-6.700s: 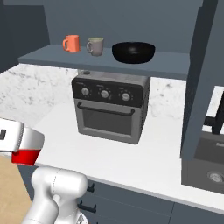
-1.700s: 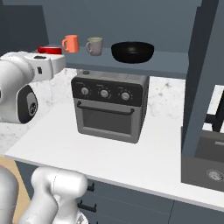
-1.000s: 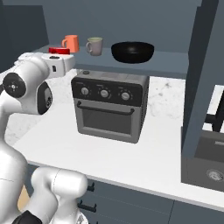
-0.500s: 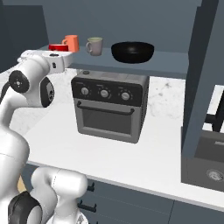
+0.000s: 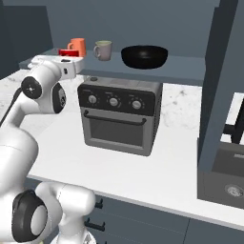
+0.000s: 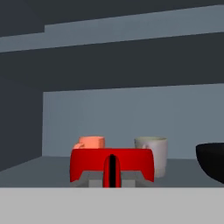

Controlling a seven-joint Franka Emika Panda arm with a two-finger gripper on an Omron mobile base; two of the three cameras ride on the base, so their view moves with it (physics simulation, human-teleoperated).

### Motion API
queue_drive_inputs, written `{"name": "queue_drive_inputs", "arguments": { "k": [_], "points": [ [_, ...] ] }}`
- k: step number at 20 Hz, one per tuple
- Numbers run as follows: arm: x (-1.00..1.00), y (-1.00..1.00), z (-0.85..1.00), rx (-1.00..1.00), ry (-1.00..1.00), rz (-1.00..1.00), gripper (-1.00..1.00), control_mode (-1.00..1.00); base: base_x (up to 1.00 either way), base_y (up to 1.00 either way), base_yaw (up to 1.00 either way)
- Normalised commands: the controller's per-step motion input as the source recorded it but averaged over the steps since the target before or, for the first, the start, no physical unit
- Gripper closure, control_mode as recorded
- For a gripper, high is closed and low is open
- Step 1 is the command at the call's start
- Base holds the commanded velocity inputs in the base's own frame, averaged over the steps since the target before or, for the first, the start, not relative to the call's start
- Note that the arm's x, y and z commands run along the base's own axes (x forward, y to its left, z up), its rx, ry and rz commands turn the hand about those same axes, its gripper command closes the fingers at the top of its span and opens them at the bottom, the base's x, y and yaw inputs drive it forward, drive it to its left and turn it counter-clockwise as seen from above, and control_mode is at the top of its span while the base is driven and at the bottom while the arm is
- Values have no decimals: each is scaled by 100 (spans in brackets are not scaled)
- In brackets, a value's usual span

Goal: Gather all objects into one cabinet and sort the glasses and bowls to opposite sides.

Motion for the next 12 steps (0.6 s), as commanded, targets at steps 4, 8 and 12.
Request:
{"name": "queue_drive_inputs", "arguments": {
  "k": [4,8,12],
  "points": [
    [34,0,-14,0,-1,0,100,-100,0,0,0],
    [31,0,-12,0,-3,0,100,-100,0,0,0],
    [27,0,-13,0,-4,0,100,-100,0,0,0]
  ]
}}
